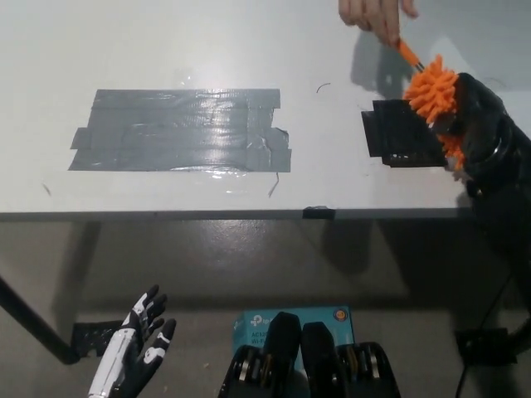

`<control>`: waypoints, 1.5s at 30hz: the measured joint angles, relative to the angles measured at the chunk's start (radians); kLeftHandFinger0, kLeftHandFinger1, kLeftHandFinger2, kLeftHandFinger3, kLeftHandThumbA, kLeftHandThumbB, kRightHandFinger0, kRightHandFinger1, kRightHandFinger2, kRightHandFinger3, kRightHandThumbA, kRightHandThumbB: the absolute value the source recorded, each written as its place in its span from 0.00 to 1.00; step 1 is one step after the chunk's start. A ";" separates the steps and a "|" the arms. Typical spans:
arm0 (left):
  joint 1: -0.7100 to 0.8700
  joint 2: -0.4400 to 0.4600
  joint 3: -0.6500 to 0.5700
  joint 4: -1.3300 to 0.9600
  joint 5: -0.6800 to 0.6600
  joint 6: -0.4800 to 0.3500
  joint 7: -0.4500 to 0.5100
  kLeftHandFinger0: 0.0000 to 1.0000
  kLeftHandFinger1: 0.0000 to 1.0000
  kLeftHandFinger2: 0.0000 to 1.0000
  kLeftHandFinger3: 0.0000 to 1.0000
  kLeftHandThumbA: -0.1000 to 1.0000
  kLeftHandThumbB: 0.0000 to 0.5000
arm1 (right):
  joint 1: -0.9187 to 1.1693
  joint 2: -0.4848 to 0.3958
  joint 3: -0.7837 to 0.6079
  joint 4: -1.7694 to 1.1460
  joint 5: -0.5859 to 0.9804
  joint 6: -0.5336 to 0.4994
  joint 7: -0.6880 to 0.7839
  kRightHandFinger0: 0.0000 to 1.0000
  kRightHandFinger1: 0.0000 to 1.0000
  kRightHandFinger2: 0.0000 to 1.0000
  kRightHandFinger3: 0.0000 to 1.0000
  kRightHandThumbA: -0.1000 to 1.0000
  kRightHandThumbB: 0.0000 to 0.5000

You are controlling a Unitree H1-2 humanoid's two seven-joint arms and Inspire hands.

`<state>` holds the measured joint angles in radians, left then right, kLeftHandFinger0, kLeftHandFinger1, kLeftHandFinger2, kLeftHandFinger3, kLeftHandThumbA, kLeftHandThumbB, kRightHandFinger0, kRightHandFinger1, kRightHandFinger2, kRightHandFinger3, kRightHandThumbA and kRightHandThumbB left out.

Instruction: A person hands an oraange duster to the robot and the robot grabs it with its right hand and places it on the black marked spot infron tof it on the desk

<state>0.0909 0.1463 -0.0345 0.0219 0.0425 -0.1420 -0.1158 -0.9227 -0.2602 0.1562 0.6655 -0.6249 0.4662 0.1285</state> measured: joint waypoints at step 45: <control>0.033 -0.002 0.017 -0.017 0.015 0.001 -0.003 0.99 1.00 1.00 1.00 0.62 0.40 | -0.068 0.028 -0.127 0.238 0.156 -0.120 -0.008 1.00 1.00 1.00 1.00 0.65 0.81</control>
<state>0.1239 0.1438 -0.0175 0.0050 0.0574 -0.1407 -0.1190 -0.9906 -0.2320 0.0287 0.9039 -0.4686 0.3458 0.1203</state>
